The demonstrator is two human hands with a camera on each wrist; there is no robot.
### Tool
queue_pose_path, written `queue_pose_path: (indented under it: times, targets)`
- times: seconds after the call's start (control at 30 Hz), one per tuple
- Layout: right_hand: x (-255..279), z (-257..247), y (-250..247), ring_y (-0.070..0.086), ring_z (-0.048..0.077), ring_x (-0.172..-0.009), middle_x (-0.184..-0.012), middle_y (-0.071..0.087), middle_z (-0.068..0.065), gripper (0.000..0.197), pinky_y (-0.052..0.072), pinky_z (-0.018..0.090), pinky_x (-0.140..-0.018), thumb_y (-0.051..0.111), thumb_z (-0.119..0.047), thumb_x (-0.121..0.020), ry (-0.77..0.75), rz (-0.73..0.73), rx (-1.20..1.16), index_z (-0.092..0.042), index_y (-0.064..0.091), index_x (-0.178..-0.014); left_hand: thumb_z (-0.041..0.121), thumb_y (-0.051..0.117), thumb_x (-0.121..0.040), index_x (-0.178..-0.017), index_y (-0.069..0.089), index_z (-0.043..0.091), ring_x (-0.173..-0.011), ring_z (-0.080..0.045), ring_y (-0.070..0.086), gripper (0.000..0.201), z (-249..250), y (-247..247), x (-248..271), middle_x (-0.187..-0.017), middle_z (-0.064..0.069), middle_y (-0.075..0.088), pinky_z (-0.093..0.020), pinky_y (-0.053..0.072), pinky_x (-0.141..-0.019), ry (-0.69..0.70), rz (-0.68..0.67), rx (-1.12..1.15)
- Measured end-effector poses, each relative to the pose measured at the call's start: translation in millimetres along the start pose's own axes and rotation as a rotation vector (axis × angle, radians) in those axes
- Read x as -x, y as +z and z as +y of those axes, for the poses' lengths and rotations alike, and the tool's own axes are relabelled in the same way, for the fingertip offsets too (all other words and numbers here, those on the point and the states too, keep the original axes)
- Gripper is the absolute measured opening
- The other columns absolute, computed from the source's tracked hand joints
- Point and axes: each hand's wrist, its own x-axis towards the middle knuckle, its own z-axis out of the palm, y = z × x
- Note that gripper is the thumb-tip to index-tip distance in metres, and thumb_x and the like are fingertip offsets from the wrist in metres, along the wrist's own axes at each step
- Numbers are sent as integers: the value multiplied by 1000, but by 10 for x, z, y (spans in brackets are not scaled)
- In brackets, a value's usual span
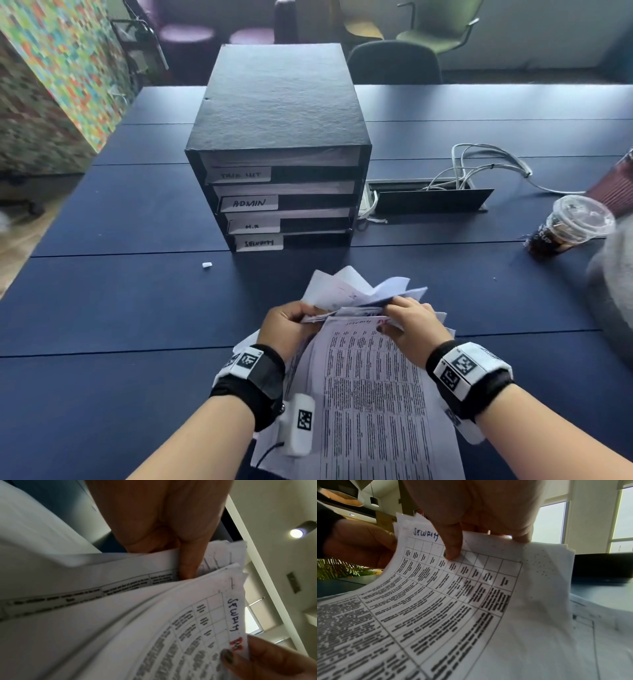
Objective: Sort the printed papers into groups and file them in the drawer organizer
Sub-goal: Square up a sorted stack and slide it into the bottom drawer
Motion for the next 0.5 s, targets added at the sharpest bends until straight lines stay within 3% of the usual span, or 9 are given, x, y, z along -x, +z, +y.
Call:
queue_pose_path:
  times: [0.1,0.27,0.37,0.43,0.5]
  targets:
    - [38,-23,33,43,16,-119,-124,52,-11,27,26,30,-93,53,-33,-91,15,-12,-1,-26,60,-116,-21,67,-69,-66,76,17,-64,-4,65,39,-32,-3,-10,-70,3,73,-15,51,-62,-40,-86,-38]
    - [95,-61,71,43,17,-118,-122,53,-10,24,24,30,-93,52,-33,-92,16,17,-10,-24,60,-113,-17,68,-71,-82,76,10,-74,-3,66,30,-46,-120,-17,-79,3,74,-15,50,-69,-83,-193,-134]
    - [110,-69,87,47,19,-113,-114,56,-7,21,26,32,-93,53,-31,-92,19,39,-13,-21,61,-108,-7,66,-81,-101,73,7,-77,5,64,26,-53,-154,-70,-88,11,73,-14,51,-77,-16,-90,-196]
    - [114,-83,76,47,17,-111,-111,55,-9,20,26,31,-92,51,-31,-93,10,42,-14,-23,60,-109,1,62,-86,-101,73,16,-79,7,63,23,-29,-180,-104,-92,12,72,-14,49,-83,69,19,-312]
    - [110,-109,40,46,16,-112,-113,54,-9,21,25,30,-93,50,-30,-93,0,38,12,-24,59,-112,3,58,-89,-99,72,22,-82,1,65,25,18,-193,-114,-92,12,73,-17,50,-80,121,82,-337]
